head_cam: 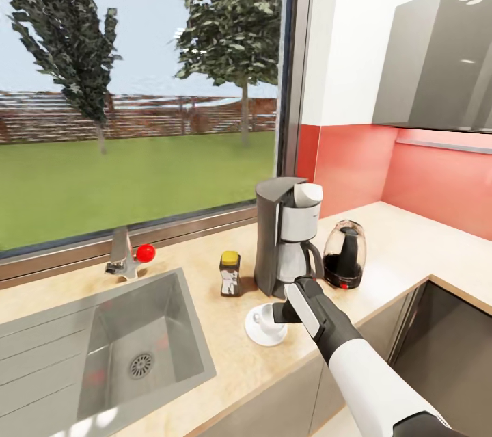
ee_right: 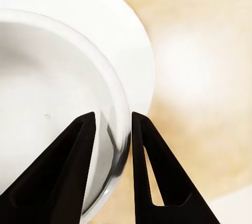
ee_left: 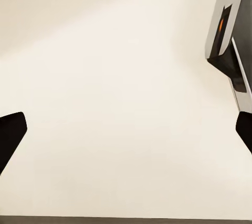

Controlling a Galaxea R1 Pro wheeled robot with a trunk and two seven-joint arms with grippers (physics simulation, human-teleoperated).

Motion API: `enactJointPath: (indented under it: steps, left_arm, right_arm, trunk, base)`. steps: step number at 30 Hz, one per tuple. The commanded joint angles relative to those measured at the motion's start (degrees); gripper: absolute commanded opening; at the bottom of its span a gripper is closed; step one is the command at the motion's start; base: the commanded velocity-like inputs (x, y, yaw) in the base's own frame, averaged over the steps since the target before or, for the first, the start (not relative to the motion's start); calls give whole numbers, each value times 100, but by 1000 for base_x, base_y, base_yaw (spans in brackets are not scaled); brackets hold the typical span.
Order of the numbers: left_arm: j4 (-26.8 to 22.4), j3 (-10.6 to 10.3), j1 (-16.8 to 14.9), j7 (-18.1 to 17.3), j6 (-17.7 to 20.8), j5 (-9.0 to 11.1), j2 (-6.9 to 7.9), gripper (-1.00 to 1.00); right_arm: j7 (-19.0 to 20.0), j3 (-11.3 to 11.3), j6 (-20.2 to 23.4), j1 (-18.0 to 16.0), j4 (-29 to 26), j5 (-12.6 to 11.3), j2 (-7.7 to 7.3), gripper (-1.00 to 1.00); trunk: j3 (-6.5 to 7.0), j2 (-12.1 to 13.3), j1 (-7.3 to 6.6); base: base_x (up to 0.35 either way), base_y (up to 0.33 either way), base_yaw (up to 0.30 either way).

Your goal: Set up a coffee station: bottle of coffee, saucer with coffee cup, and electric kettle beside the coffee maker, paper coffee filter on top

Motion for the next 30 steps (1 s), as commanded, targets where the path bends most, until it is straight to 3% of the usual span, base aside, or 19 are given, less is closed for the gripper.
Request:
enactJointPath:
  steps: [1,30]
  left_arm:
    - [-8,42,5,7,-10,-17,-1,100]
    - [-8,36,5,0,-10,-17,-1,100]
  right_arm:
    - [-45,13,8,-2,-1,-69,-1,-100]
    - [-37,23,6,-2,-6,-69,12,-100]
  trunk:
    - [0,-2,3]
    - [0,-2,3]
  base:
    - [93,0,0]
    - [32,0,0]
